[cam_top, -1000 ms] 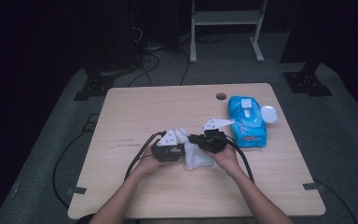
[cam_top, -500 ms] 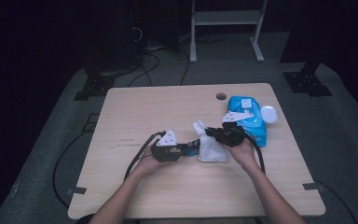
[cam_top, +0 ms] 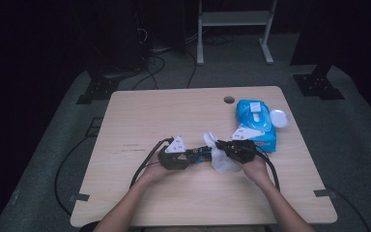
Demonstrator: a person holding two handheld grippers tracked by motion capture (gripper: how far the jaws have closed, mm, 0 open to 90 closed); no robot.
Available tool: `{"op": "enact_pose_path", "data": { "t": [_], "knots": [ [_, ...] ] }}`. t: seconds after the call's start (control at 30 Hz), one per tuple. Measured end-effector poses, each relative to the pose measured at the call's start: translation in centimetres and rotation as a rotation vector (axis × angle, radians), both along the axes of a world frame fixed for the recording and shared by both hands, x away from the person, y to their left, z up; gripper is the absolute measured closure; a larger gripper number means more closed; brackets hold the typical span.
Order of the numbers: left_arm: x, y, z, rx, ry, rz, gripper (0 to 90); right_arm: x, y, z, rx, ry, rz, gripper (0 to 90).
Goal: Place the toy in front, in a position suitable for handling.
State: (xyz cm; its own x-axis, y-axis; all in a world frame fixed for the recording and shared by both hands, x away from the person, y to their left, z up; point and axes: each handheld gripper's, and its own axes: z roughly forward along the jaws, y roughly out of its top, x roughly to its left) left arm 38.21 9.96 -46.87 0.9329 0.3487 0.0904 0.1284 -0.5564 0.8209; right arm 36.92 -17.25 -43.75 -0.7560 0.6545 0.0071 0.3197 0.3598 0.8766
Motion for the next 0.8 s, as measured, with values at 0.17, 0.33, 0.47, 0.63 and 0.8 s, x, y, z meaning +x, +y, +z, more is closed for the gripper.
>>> {"op": "enact_pose_path", "data": {
  "t": [0.17,0.33,0.47,0.63,0.8],
  "knots": [
    [-0.6,-0.2,0.0,0.018,-0.019,0.002,61.8,-1.0,-0.3,-0.2,0.016,-0.024,0.007,86.7],
    [-1.1,-0.4,0.0,0.018,0.013,-0.026,51.9,-2.2,-0.6,-0.4,0.024,-0.033,0.02,86.6],
    [-1.6,-0.7,0.1,0.038,0.019,-0.046,38.2,-3.1,-0.8,-0.4,0.021,-0.022,0.036,86.6],
    [-2.0,-0.8,-0.1,0.059,-0.006,-0.065,28.8,-3.9,-1.0,-1.3,-0.03,0.015,0.049,86.5],
    [-1.9,-0.8,-0.2,0.075,-0.016,-0.066,29.2,-3.7,-0.9,-1.7,-0.004,0.073,0.072,86.3]
  ]
}}
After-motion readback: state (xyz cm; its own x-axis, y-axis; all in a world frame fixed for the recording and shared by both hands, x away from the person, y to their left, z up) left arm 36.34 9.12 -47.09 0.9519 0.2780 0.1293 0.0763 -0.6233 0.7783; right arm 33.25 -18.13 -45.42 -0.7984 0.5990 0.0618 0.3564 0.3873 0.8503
